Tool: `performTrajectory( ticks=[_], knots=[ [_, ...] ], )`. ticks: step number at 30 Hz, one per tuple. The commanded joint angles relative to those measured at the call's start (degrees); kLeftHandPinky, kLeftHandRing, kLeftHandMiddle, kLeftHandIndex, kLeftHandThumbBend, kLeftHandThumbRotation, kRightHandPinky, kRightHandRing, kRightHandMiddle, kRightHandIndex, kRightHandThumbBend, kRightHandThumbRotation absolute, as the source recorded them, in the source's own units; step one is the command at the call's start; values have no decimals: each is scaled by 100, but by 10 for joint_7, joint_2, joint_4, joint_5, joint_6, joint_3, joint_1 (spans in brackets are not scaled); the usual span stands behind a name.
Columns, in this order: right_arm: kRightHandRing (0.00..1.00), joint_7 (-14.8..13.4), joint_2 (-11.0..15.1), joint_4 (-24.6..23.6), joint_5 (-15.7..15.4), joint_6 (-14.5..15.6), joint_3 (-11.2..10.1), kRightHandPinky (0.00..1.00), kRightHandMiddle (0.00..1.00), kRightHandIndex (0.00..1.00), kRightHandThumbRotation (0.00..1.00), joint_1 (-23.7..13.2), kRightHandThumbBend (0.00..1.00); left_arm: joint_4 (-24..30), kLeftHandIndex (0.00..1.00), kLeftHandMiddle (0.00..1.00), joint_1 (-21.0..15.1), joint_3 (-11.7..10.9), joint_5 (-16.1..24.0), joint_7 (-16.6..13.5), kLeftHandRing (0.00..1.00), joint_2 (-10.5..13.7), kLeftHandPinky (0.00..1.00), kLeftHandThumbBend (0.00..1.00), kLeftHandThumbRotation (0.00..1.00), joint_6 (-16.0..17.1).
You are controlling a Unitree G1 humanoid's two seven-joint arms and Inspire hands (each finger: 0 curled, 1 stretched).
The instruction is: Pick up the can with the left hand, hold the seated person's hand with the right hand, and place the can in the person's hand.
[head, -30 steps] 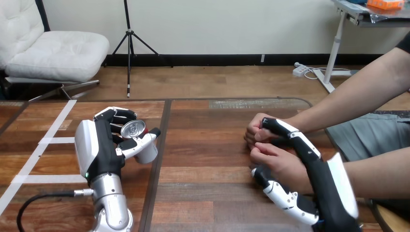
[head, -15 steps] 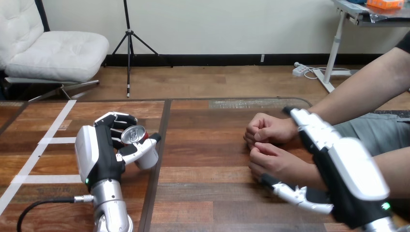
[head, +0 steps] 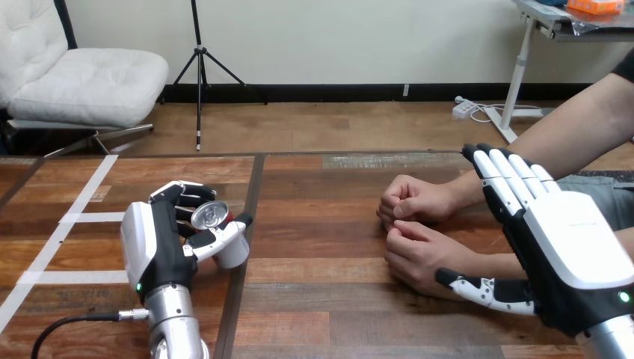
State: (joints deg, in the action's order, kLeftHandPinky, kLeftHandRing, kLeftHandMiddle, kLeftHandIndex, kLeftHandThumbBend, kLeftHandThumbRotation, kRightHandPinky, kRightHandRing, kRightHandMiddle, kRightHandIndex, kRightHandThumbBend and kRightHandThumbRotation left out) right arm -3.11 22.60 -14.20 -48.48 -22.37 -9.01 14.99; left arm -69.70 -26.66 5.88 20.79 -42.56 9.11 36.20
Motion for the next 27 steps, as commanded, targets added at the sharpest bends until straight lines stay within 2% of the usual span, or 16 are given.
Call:
performTrajectory(
  ticks=[1, 9, 19, 27],
  knots=[
    [100, 15, 23, -41, -16, 25, 3, 100, 100, 100, 28, -35, 76, 41, 49, 48, -26, 0, 3, -9, 41, 2, 35, 69, 0, 18],
    [100, 72, 41, -72, -46, 85, 7, 100, 100, 100, 34, -38, 77, 41, 49, 48, -24, 2, 7, -13, 41, 2, 35, 69, 0, 20],
    [100, 126, 60, -85, -67, 128, 16, 100, 100, 100, 37, -49, 77, 43, 49, 48, -22, -1, 2, -10, 41, -2, 35, 69, 0, 25],
    [100, 199, 83, -86, -70, 165, 28, 100, 100, 98, 37, -67, 77, 45, 49, 48, -21, -3, 1, -10, 41, -3, 35, 70, 0, 29]
  ],
)
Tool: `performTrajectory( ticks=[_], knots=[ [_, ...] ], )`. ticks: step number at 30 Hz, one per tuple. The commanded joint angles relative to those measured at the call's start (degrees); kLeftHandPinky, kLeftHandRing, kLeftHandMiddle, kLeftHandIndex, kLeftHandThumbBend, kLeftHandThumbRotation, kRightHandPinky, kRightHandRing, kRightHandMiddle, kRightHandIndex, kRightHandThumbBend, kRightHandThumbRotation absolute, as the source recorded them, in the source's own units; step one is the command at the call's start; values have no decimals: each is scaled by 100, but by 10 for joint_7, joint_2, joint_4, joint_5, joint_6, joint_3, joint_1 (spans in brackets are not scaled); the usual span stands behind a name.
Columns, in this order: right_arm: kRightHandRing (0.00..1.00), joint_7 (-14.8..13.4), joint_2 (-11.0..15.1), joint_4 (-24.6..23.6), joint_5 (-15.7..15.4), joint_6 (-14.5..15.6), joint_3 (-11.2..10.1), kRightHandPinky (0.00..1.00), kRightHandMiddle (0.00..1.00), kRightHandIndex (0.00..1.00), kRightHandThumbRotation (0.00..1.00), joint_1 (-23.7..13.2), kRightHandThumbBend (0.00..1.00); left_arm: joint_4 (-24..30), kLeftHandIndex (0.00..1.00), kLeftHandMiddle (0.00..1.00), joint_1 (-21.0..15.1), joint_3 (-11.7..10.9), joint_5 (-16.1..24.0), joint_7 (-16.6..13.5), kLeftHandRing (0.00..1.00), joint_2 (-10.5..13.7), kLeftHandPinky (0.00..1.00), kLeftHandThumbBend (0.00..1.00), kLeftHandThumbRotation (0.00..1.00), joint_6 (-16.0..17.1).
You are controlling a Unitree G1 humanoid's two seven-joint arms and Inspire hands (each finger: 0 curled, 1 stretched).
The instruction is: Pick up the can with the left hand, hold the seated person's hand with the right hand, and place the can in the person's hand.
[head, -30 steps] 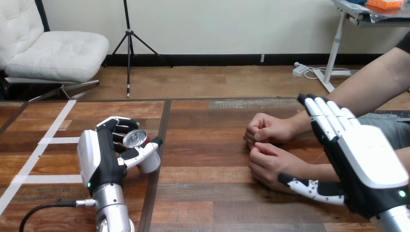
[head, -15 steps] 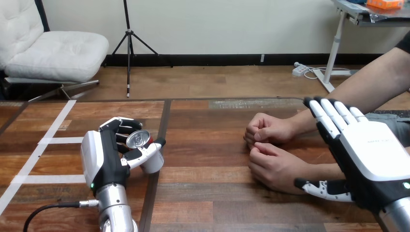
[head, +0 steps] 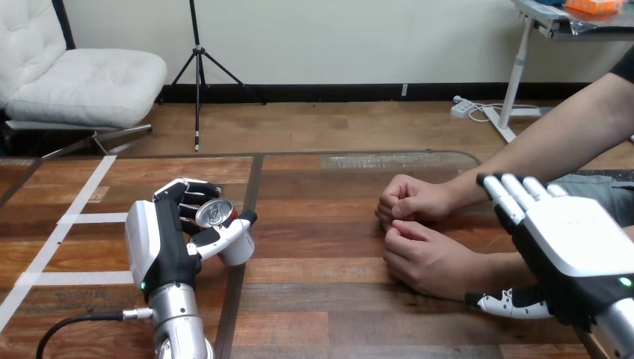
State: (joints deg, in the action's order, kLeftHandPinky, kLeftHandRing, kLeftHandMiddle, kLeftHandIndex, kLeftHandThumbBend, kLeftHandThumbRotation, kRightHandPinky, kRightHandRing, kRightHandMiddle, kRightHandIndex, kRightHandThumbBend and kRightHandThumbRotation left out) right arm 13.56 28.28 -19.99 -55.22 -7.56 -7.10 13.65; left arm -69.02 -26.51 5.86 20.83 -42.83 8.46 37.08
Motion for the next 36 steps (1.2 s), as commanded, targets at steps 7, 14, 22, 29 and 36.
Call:
performTrajectory(
  ticks=[7, 14, 22, 29, 36],
  knots=[
    [100, 58, 41, -14, 3, 28, 17, 100, 97, 93, 35, -71, 80, 39, 49, 48, -24, -4, -1, -6, 41, 3, 35, 69, 0, 18],
    [97, 71, 61, 10, -1, 32, 28, 100, 92, 88, 32, -89, 83, 40, 49, 48, -24, -3, 1, -9, 41, 4, 35, 69, 0, 22],
    [93, 87, 79, 37, -10, 41, 46, 100, 89, 85, 30, -109, 87, 38, 49, 48, -25, -5, -1, -7, 41, 5, 35, 69, 0, 25],
    [90, 94, 90, 64, -8, 47, 62, 100, 87, 83, 27, -129, 89, 37, 49, 48, -26, -5, 0, -9, 41, 6, 35, 70, 0, 26],
    [87, 97, 94, 87, -5, 57, 75, 99, 85, 81, 24, -146, 89, 38, 49, 48, -25, -7, -2, -9, 41, 6, 35, 70, 0, 30]
  ],
)
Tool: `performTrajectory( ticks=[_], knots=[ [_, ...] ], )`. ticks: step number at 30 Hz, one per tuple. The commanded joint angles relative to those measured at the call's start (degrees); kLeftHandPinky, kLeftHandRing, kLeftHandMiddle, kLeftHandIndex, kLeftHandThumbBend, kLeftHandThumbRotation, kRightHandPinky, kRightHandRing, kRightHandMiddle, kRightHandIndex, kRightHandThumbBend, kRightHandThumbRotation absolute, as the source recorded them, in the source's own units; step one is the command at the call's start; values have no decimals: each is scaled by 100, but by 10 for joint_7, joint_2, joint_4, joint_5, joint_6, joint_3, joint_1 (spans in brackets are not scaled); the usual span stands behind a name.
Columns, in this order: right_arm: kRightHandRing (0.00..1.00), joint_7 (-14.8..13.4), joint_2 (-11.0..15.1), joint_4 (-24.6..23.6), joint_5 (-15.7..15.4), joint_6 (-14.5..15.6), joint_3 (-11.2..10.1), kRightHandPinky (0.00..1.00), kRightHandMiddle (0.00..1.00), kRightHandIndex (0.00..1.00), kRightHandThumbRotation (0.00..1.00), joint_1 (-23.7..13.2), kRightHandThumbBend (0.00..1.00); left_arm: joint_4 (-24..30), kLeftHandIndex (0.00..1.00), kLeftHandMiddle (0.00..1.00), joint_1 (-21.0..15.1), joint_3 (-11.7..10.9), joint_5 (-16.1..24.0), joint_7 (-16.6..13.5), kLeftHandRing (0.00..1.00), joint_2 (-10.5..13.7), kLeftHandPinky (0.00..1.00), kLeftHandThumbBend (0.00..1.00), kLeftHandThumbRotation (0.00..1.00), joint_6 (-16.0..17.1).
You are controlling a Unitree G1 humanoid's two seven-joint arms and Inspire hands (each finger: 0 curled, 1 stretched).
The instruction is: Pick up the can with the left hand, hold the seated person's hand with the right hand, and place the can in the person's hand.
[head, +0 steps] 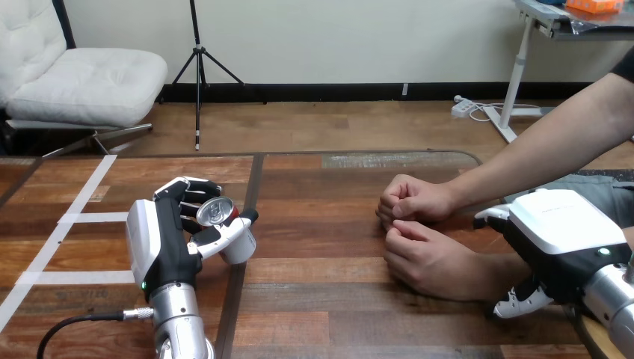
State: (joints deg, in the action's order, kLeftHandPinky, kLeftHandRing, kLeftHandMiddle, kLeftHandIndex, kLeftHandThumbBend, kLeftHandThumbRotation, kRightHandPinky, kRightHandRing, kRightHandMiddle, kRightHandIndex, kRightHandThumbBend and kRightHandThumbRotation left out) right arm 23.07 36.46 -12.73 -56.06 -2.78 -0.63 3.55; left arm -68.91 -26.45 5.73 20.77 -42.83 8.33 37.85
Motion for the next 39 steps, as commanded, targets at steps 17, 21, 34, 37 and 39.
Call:
performTrajectory(
  ticks=[17, 21, 34, 37, 39],
  knots=[
    [82, 23, 21, 45, -18, 37, 41, 79, 83, 79, 20, -74, 88, 43, 49, 48, -23, -8, -4, -6, 42, 9, 36, 70, 0, 24],
    [81, 38, 22, 42, -21, 47, 46, 77, 82, 79, 20, -78, 88, 46, 49, 49, -22, -9, -5, -4, 42, 10, 36, 70, 0, 24],
    [77, 59, 23, 46, -18, 64, 59, 68, 80, 77, 15, -86, 89, 57, 49, 49, -18, -12, -15, 4, 42, 10, 35, 69, 0, 23],
    [77, 67, 21, 47, -14, 68, 60, 68, 80, 77, 14, -88, 88, 58, 49, 49, -17, -11, -14, 2, 42, 11, 35, 70, 0, 22],
    [78, 73, 20, 49, -14, 73, 61, 68, 80, 77, 14, -90, 88, 59, 49, 48, -17, -11, -13, 1, 42, 11, 35, 70, 0, 21]
  ],
)
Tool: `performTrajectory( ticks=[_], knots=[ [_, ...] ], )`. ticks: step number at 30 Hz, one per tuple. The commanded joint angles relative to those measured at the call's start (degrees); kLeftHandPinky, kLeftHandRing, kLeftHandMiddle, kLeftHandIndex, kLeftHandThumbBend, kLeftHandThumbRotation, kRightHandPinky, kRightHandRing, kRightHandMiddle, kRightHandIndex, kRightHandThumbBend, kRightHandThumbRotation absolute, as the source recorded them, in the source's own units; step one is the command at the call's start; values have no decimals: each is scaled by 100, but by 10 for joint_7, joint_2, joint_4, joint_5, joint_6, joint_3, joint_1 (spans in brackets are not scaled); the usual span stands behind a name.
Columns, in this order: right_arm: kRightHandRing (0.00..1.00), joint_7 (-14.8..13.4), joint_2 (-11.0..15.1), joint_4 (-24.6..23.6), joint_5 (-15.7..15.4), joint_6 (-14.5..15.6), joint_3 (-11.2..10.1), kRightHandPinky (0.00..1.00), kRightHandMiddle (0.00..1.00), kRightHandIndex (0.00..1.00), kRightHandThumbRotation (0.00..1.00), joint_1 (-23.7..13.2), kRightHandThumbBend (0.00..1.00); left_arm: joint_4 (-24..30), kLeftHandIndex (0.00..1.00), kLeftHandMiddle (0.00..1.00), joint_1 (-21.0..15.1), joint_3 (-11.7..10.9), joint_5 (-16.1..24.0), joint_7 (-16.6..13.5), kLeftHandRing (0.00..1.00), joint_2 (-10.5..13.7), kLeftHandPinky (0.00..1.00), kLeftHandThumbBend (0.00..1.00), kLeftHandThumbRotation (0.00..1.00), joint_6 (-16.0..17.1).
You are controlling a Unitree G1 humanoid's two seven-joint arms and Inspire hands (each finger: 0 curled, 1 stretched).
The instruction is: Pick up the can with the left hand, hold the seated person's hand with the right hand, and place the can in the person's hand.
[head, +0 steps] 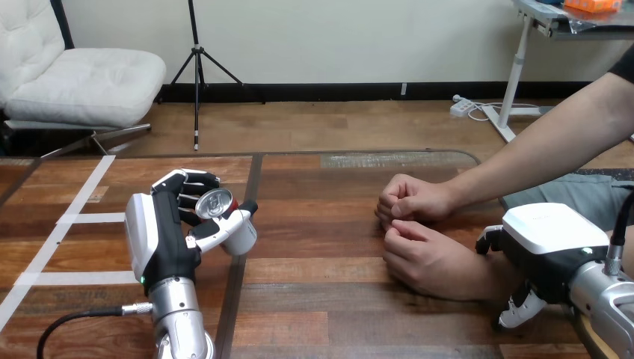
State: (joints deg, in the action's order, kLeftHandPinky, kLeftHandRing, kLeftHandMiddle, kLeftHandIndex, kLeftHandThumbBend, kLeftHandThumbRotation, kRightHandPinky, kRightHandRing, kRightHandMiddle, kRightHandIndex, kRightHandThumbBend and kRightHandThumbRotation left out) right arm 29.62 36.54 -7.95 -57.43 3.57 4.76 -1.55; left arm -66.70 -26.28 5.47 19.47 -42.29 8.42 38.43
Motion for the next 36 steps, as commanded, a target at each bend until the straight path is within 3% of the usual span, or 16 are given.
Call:
performTrajectory(
  ticks=[1, 6, 27, 30, 36],
  knots=[
    [78, 10, 19, 2, -1, 11, 8, 69, 81, 77, 14, -40, 87, 37, 49, 48, -19, -8, 0, -5, 42, 11, 35, 70, 0, 15],
    [79, 15, 18, 7, -3, 16, 13, 70, 81, 78, 15, -43, 85, 38, 49, 48, -18, -7, 1, -7, 42, 12, 35, 70, 0, 16],
    [79, -35, 16, 77, 3, 3, 36, 74, 80, 78, 8, -62, 82, 46, 49, 48, -16, -10, -4, -1, 42, 11, 36, 71, 0, 20],
    [79, -56, 11, 123, -7, 7, 54, 75, 80, 78, 5, -74, 81, 51, 49, 49, -14, -9, -3, 0, 42, 13, 36, 71, 0, 20],
    [79, -75, 8, 149, -13, 10, 69, 75, 80, 78, 4, -82, 80, 54, 49, 49, -12, -11, -3, 0, 43, 13, 37, 70, 0, 22]
  ],
)
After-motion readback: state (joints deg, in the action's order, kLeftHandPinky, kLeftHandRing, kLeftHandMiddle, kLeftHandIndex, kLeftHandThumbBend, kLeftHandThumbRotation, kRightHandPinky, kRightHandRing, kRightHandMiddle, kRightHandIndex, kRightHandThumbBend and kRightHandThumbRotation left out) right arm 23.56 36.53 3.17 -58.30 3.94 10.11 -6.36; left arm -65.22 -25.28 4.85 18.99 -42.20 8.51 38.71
